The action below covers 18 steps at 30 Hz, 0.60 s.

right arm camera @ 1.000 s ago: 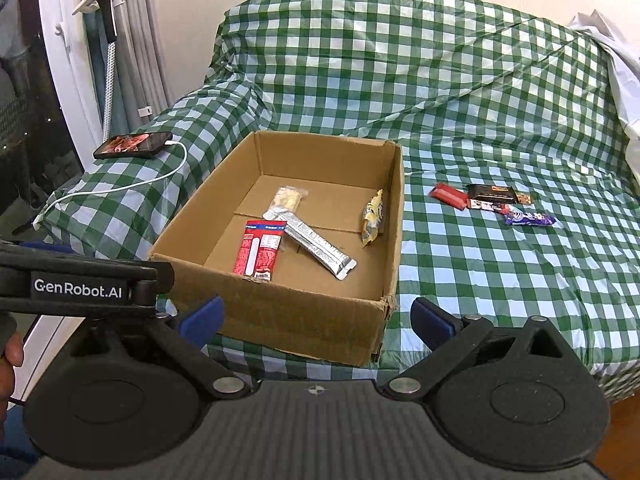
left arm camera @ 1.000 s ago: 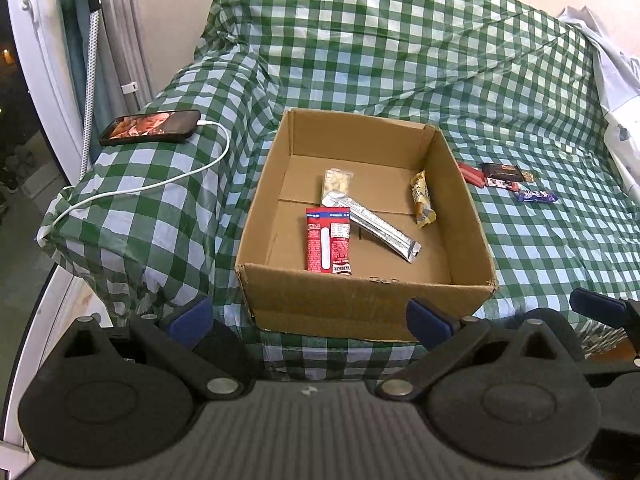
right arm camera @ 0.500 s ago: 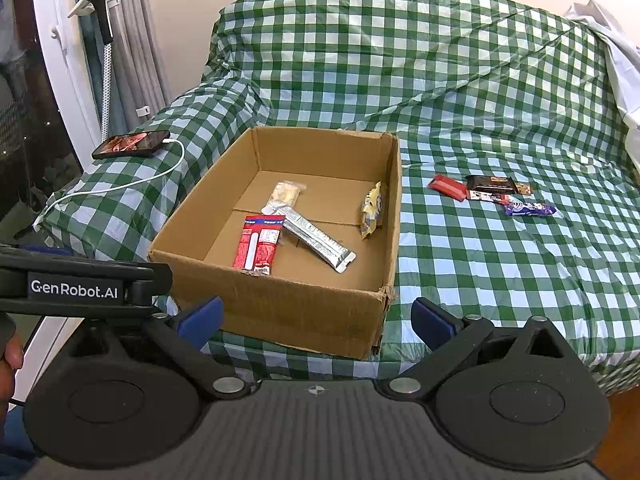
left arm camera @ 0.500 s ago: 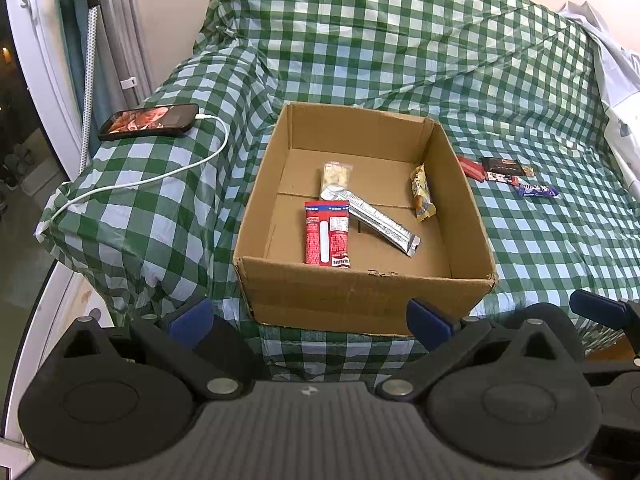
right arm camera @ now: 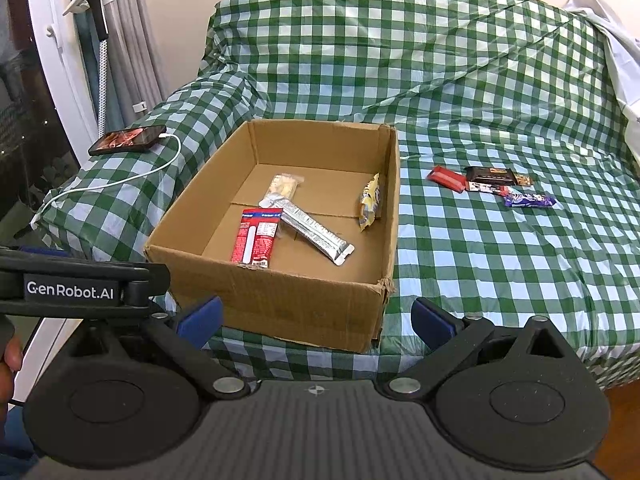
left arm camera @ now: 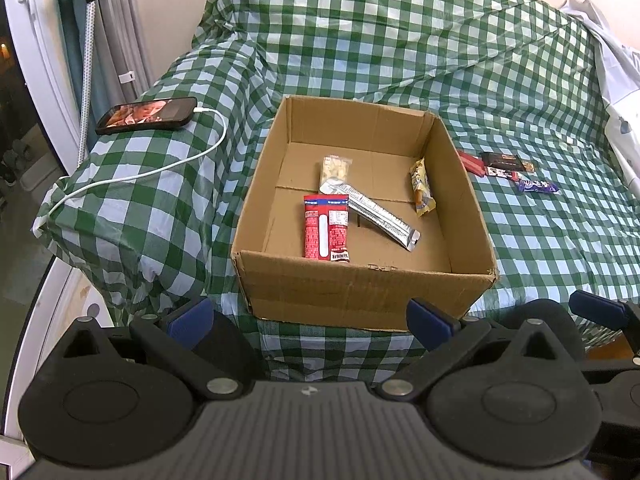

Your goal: Organize snacks

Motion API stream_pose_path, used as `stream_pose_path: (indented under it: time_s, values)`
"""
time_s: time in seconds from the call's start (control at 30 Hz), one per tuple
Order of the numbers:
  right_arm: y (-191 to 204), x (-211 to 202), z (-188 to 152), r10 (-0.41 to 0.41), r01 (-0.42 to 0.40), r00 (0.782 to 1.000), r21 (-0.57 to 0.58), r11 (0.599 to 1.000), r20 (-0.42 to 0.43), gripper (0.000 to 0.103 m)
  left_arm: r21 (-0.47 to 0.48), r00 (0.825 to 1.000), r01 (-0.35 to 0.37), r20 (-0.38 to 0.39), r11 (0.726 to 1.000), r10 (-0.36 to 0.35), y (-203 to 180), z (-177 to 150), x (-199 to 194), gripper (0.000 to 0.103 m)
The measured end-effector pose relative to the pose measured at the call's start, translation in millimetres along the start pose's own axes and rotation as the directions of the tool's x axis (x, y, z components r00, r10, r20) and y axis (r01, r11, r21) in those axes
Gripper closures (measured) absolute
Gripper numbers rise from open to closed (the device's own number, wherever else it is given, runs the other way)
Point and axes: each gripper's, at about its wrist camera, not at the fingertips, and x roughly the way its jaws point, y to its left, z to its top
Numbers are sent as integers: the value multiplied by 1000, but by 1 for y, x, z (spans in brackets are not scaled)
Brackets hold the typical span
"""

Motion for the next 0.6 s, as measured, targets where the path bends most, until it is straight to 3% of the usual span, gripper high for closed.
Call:
stream_pose_path:
  time_s: [0.6]
  values:
    - [-1, 4, 1, -6, 6, 1000, 2, 1000, -21, 1, 3, 1000, -2, -21, 1000, 2, 1, 1, 3, 0]
